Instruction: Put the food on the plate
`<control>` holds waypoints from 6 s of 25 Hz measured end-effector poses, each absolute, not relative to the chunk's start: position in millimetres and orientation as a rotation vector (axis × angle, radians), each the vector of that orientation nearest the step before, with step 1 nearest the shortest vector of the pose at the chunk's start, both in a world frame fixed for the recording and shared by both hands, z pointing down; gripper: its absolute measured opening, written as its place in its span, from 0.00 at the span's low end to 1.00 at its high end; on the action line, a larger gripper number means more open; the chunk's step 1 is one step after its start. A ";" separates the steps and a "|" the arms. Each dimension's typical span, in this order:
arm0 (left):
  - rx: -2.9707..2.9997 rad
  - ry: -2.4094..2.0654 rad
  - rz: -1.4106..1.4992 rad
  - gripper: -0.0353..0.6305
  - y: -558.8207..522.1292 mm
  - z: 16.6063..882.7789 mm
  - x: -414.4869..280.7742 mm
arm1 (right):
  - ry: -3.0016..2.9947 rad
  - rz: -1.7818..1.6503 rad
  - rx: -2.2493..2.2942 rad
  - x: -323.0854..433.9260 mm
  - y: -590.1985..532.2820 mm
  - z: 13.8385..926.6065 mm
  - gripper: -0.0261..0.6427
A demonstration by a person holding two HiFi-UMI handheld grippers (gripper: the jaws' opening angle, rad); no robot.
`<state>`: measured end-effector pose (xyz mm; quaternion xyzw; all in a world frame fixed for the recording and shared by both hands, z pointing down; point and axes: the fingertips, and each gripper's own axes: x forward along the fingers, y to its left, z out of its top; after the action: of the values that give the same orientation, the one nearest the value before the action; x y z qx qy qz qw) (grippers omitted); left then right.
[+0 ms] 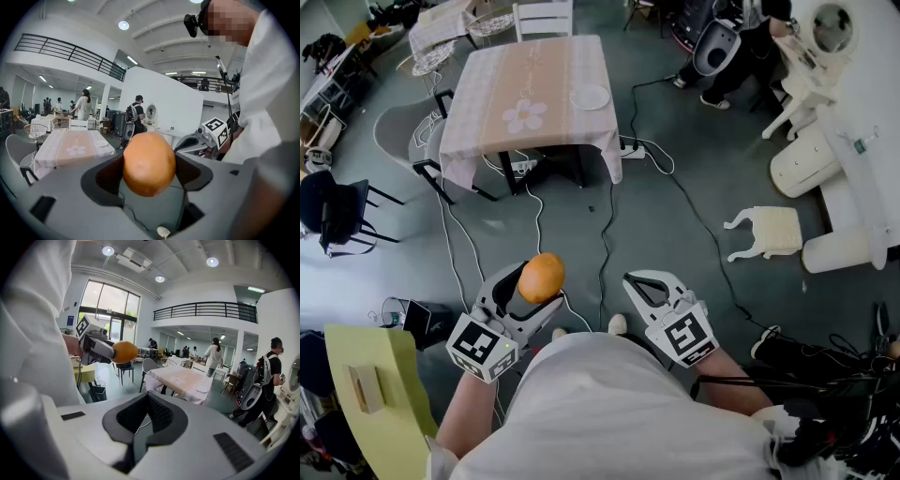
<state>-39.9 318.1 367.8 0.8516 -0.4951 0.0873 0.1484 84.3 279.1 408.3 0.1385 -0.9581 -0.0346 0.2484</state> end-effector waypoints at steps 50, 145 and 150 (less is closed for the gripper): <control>2.411 -1.390 0.453 0.58 39.2 413.9 -22.6 | -2.675 0.014 0.480 115.4 47.2 422.8 0.24; 2.503 -1.266 0.486 0.18 -199.5 463.6 -104.2 | -2.520 0.126 0.877 82.0 -127.7 426.9 0.12; 2.456 -1.265 0.417 0.07 -142.0 449.9 -74.8 | -2.574 0.139 0.774 90.2 -98.2 429.4 0.08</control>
<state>-74.8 -142.0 449.9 0.8657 -0.4461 0.1471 0.1728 90.2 -98.2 429.4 0.2804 -0.9322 0.0505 0.2232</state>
